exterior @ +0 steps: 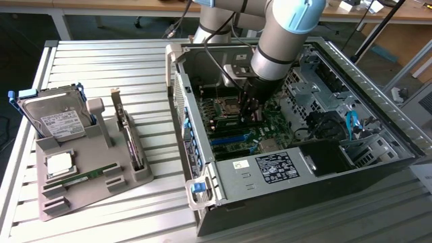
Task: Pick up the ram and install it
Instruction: 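Insert the ram into the slot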
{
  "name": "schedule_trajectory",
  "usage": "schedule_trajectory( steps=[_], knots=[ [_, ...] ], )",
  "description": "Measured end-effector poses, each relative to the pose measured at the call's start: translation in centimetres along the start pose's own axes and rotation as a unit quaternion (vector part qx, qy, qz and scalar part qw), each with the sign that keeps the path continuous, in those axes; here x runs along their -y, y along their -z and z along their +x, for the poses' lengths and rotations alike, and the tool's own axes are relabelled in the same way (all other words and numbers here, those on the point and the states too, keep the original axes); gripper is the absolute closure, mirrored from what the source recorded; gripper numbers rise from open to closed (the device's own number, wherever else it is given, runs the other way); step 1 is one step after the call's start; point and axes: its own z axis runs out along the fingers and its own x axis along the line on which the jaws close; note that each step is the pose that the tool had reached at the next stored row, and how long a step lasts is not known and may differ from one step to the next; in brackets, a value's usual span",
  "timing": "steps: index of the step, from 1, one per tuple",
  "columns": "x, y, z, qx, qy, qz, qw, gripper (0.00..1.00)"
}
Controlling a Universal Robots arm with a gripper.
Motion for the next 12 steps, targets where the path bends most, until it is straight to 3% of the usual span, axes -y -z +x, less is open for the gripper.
schedule_trajectory(
  steps=[10, 11, 12],
  knots=[
    [0.01, -0.19, 0.0, 0.0004, 0.001, 0.0, 1.0, 0.86],
    [0.01, -0.19, 0.0, 0.0005, 0.001, -0.0001, 1.0, 0.79],
    [0.01, -0.19, 0.01, 0.0006, 0.001, -0.0001, 1.0, 0.79]
  ],
)
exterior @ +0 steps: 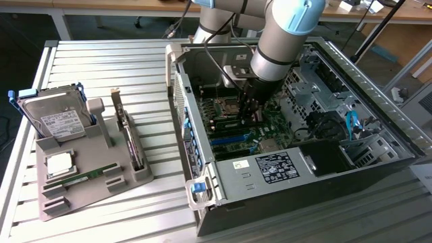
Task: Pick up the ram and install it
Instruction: 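Insert the ram into the slot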
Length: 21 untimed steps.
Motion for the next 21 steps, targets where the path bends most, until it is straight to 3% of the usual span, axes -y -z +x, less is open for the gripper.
schedule_trajectory(
  steps=[1, 4, 17, 21],
  knots=[
    [0.0, 0.0, 0.0, 0.0001, 0.0, 0.0, 1.0, 0.73],
    [-0.01, 0.14, 0.0, 0.0, 0.0, -0.0001, 1.0, 0.73],
    [-0.19, 3.9, -0.1, 0.0001, 0.0, 0.0, 1.0, 0.73],
    [-0.19, 4.04, -0.1, -0.0001, 0.0, 0.0, 1.0, 0.73]
  ],
)
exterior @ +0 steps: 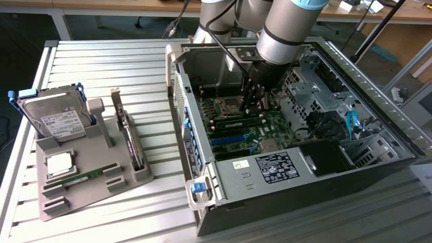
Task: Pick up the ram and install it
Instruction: 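Insert the ram into the slot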
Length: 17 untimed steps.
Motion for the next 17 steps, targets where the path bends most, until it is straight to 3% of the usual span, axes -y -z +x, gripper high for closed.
schedule_trajectory(
  steps=[5, 7, 12, 15, 16, 17],
  knots=[
    [0.0, 0.01, 0.0, -0.0002, 0.0, 0.0, 1.0, 0.74],
    [0.0, 0.02, 0.0, -0.0002, 0.0, 0.0, 1.0, 0.87],
    [0.0, 0.0, 0.0, -0.0028, 0.055, -0.0017, 0.9985, 0.89],
    [0.0, 0.01, 0.0, -0.003, 0.057, -0.0018, 0.9983, 0.89],
    [0.0, -0.01, -0.01, -0.0029, 0.058, 0.0008, 0.9983, 0.89],
    [-0.01, -0.02, 0.0, -0.0029, 0.058, 0.0068, 0.9983, 0.89]
  ],
)
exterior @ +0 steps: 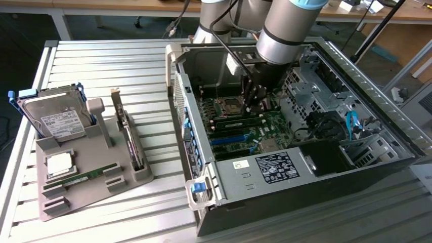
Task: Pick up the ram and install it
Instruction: 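Insert the ram into the slot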
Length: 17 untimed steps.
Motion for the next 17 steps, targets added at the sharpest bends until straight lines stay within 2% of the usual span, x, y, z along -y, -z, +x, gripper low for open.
schedule_trajectory(
  steps=[2, 3, 7, 10, 13, 17],
  knots=[
    [-0.05, -0.04, 0.0, -0.0005, 0.0, 0.0154, 0.9999, 0.89],
    [-0.05, -0.05, 0.0, -0.0006, 0.0, 0.0179, 0.9998, 0.89],
    [-0.04, -0.04, 0.0, -0.0007, 0.001, 0.018, 0.9998, 0.89],
    [0.01, -0.04, 0.01, -0.001, 0.017, 0.0175, 0.9997, 0.89],
    [0.07, -0.04, 0.01, -0.0009, 0.02, 0.0174, 0.9996, 0.89],
    [0.83, -0.01, 0.04, -0.0009, 0.02, 0.0161, 0.9997, 0.89]
  ],
)
